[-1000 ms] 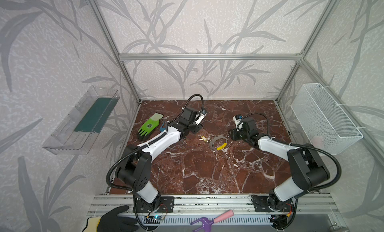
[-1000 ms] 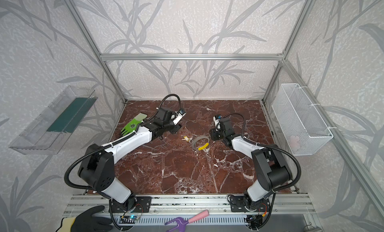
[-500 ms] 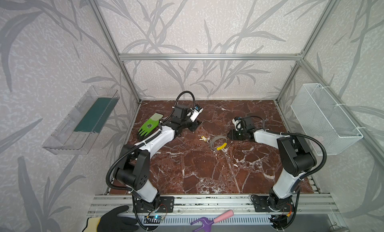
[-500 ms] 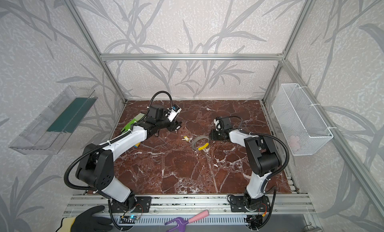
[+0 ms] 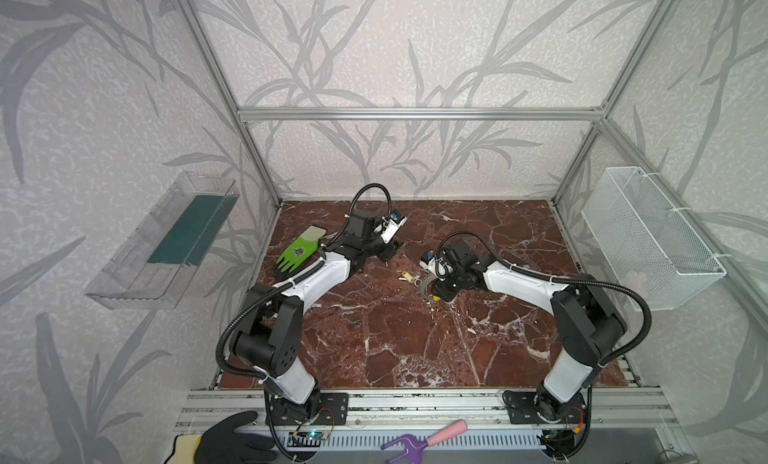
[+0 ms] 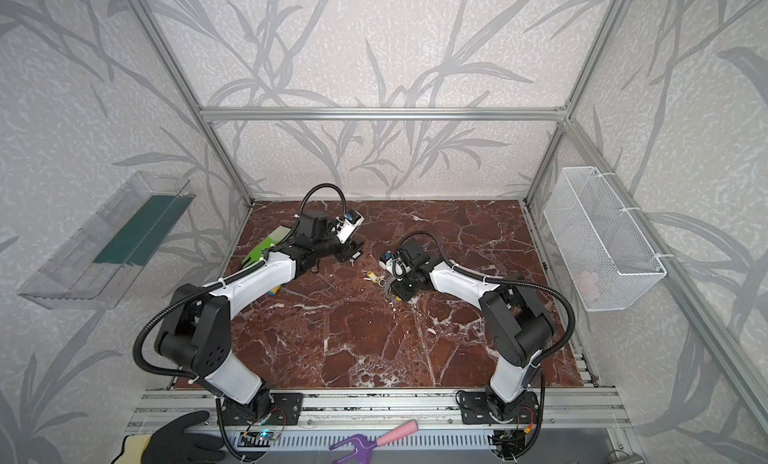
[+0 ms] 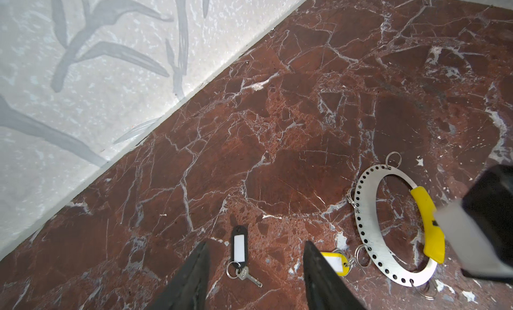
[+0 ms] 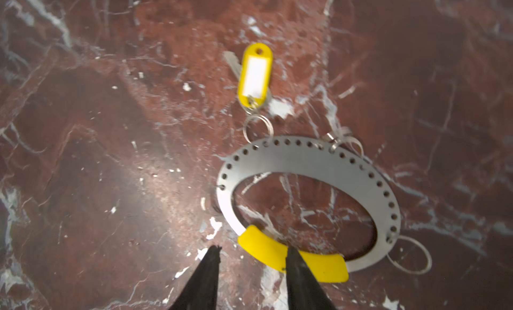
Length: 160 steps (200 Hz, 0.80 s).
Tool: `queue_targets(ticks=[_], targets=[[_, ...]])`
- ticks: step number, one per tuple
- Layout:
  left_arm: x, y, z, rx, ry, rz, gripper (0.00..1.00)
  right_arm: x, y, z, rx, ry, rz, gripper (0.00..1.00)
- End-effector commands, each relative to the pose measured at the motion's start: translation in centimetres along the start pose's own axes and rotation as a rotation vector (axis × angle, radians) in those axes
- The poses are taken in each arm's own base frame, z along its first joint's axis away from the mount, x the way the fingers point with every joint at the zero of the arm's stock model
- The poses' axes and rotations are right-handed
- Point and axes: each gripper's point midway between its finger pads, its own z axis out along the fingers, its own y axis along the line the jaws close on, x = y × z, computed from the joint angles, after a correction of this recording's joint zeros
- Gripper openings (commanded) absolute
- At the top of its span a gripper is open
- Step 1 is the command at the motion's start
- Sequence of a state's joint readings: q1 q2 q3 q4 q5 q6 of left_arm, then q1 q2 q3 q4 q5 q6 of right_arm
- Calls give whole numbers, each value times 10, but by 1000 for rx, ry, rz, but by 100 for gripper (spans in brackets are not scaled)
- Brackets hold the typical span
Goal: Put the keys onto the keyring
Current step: 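Lower the right gripper onto the plate's split ring near the yellow-tag key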
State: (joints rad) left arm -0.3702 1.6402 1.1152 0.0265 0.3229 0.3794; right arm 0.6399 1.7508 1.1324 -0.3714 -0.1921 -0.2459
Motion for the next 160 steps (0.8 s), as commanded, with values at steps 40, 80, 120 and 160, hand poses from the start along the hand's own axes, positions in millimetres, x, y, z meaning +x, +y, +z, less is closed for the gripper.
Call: queue_targets(ticks=[40,80,120,160], targets=[[9,8,0,-48,3,59,54,23,12,25,-38,127,-482,40],[5,12,-7,-81,-6,76,54,19,23,37,-92,40,-616,38],[6,14,-7,-87,-1,84,54,16,21,42,-88,32,-663,34],[10,13,-3,-78,9,80,54,16,28,41,-137,27,-694,32]])
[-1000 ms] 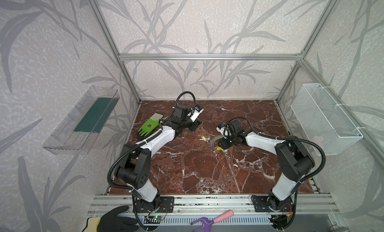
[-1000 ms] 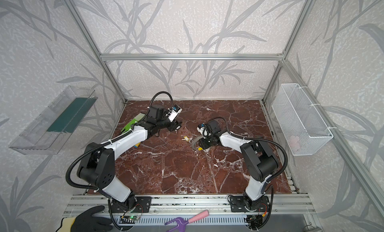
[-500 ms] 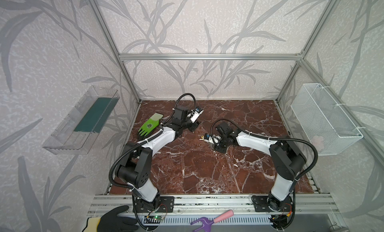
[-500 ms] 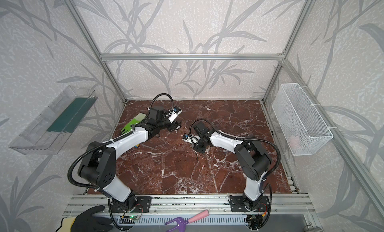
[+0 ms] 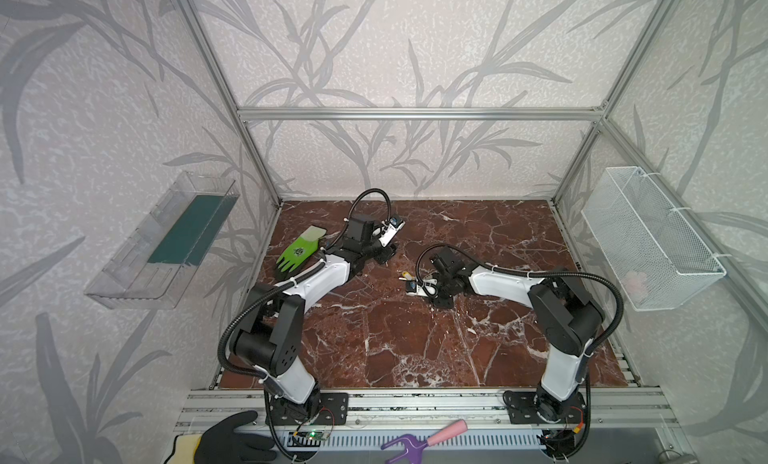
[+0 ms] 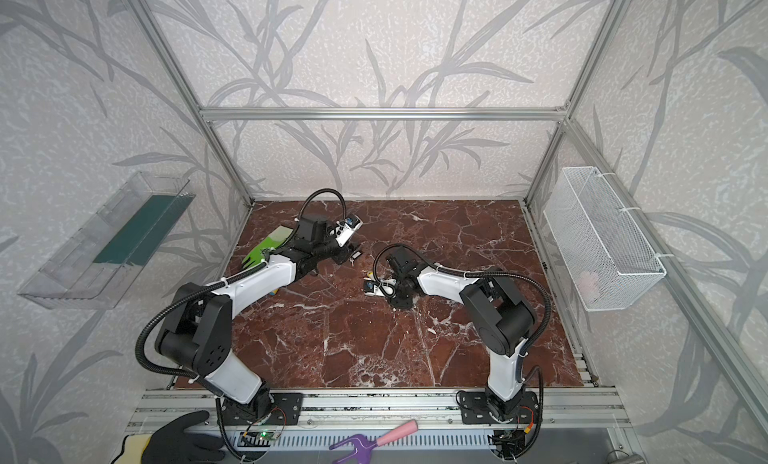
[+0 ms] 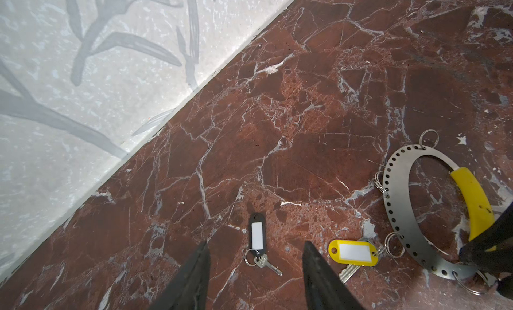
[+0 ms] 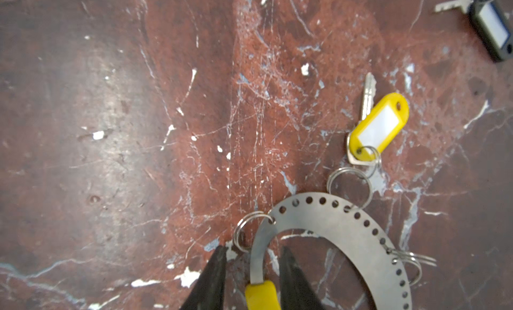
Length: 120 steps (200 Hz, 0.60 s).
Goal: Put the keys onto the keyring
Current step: 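Lower the right gripper onto the plate's split ring near the yellow-tag key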
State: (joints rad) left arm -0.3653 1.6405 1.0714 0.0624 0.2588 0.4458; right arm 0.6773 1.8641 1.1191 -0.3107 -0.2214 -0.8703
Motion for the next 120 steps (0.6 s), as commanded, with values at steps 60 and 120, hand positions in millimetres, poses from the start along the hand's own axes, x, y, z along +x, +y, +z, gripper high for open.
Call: queue_targets(ticks=[60,120], targets=[[-4,6,-6,-22,-19,19,54,-6,15,7,-174,23,-44,24],[-1,6,-5,-22,-10,21,54,2,12,4,-162,78,-10,26]])
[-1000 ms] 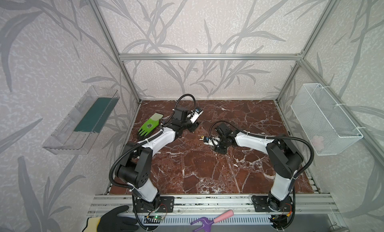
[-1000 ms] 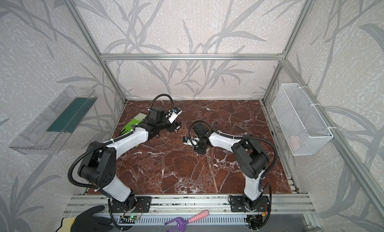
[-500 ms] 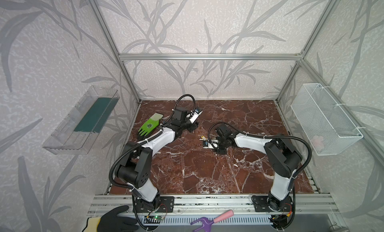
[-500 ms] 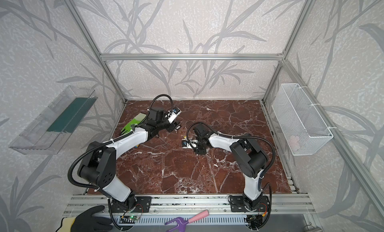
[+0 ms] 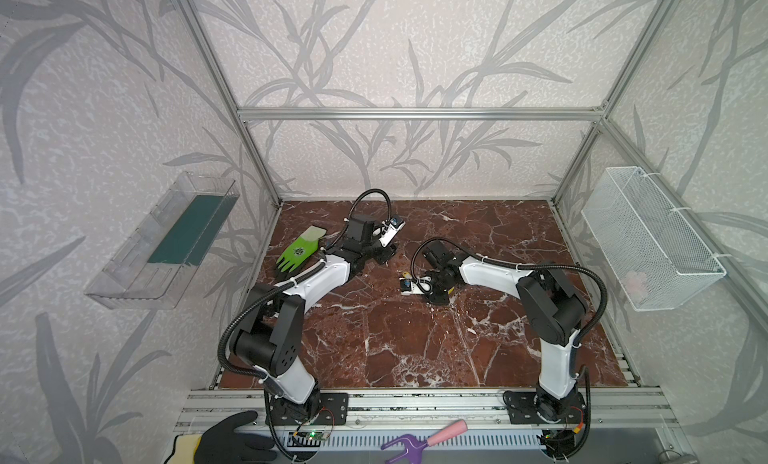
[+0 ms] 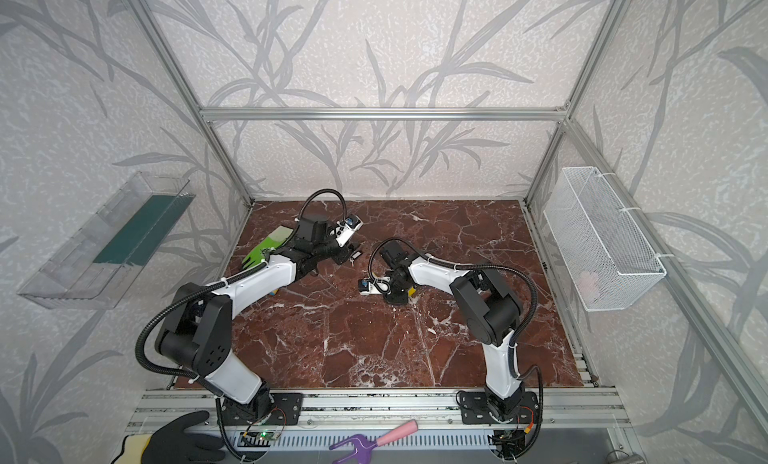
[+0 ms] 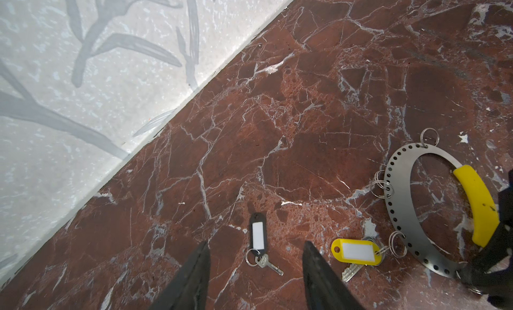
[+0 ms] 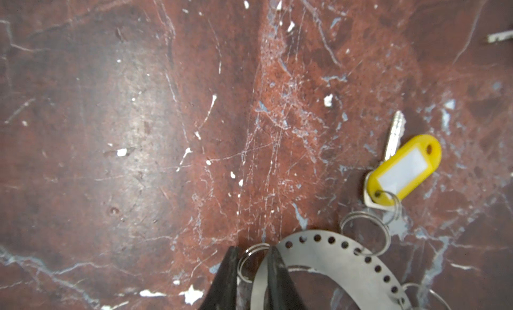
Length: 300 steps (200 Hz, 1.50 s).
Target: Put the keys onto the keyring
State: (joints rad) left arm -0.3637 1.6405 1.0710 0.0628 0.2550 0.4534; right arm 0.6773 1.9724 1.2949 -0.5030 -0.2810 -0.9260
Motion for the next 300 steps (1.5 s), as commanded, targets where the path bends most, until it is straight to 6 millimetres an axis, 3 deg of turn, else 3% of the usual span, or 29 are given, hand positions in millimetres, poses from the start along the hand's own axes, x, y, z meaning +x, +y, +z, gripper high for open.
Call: queue_targets(ticks=[1,81,152,190,273,300], targets=[[-2,4,-4,-16,-12,14,54,11,9,-2,-30,47,18,26],[0,3,-2,-12,-9,9,54,17,10,-2,-12,62,6,20],[0,3,-2,-10,-8,10,54,13,10,-7,0,43,-2,6],[-1,3,-2,-8,-11,18,54,1,14,-21,-4,-14,5,0],[8,-12,-12,26,-79,112,52,-17,22,-55,-99,-185,86,0],[4,-13,-23,27,-165,116,51,-15,21,-68,-160,-212,135,0]])
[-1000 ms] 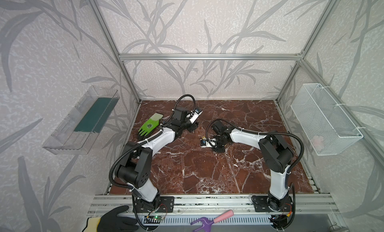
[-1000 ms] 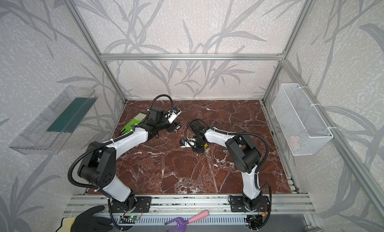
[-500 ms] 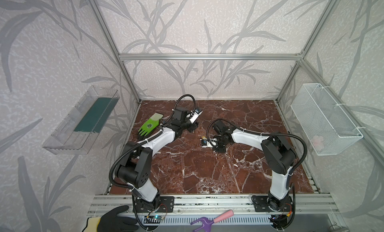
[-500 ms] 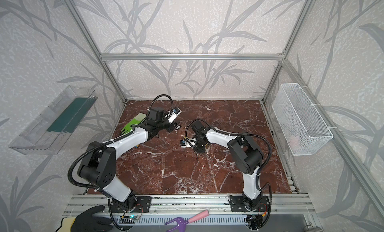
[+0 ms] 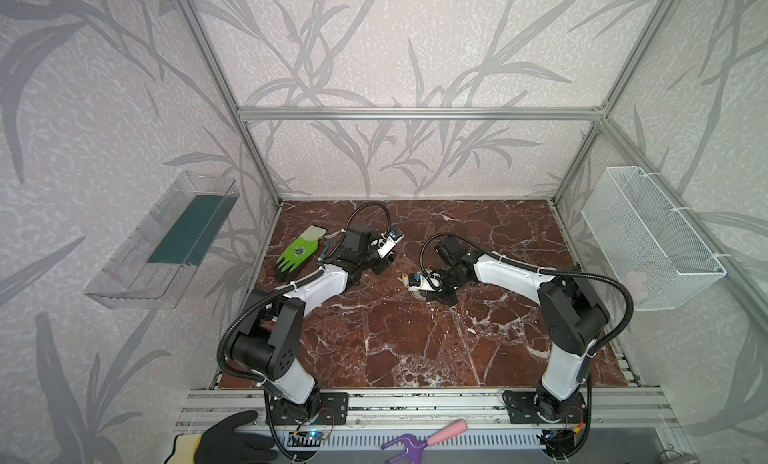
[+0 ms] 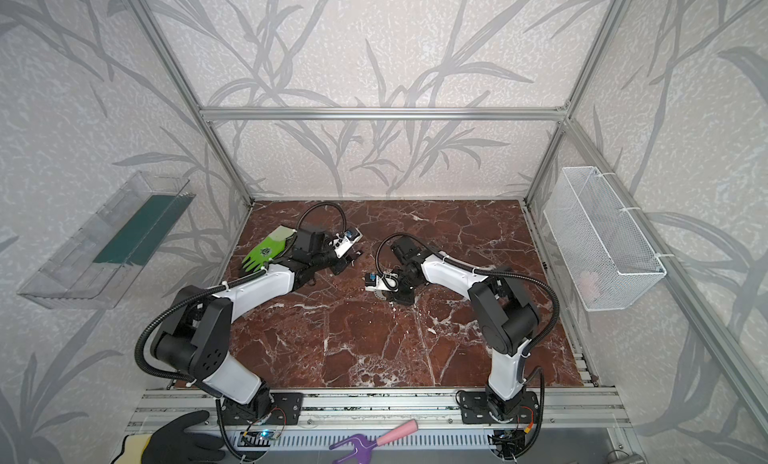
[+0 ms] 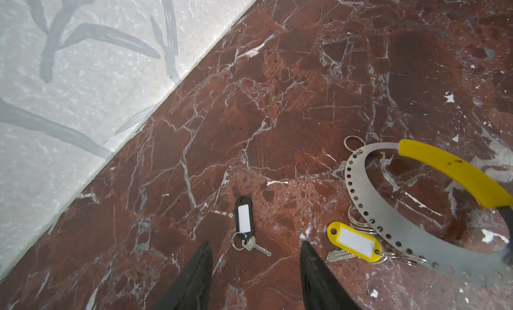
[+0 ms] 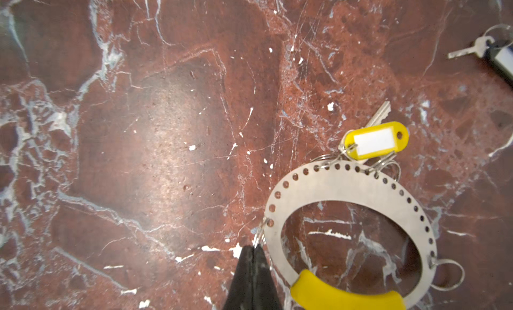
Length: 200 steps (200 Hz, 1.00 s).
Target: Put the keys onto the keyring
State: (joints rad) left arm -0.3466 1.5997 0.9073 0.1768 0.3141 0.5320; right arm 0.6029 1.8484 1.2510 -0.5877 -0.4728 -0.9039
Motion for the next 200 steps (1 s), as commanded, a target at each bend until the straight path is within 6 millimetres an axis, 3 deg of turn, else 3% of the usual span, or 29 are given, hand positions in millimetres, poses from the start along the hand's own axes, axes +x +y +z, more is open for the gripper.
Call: queue_targets(ticks=[1,41,71,113,164,200], targets=[[-29,7,-20,-17,-151,53,51,-13,8,-23,-75,-64,49,0],[-23,-45,-47,182,-251,182,44,-13,6,-44,-116,-56,87,0],[-11,-75,-55,272,-279,235,40,-22,2,-56,-125,-94,97,0],[-19,-98,-57,299,-321,369,37,-34,-2,-68,-158,-135,122,0],[-47,-123,-45,322,-432,373,37,-46,1,-78,-188,-168,111,0],[-51,-131,-44,355,-443,355,35,-48,4,-82,-190,-178,110,0]])
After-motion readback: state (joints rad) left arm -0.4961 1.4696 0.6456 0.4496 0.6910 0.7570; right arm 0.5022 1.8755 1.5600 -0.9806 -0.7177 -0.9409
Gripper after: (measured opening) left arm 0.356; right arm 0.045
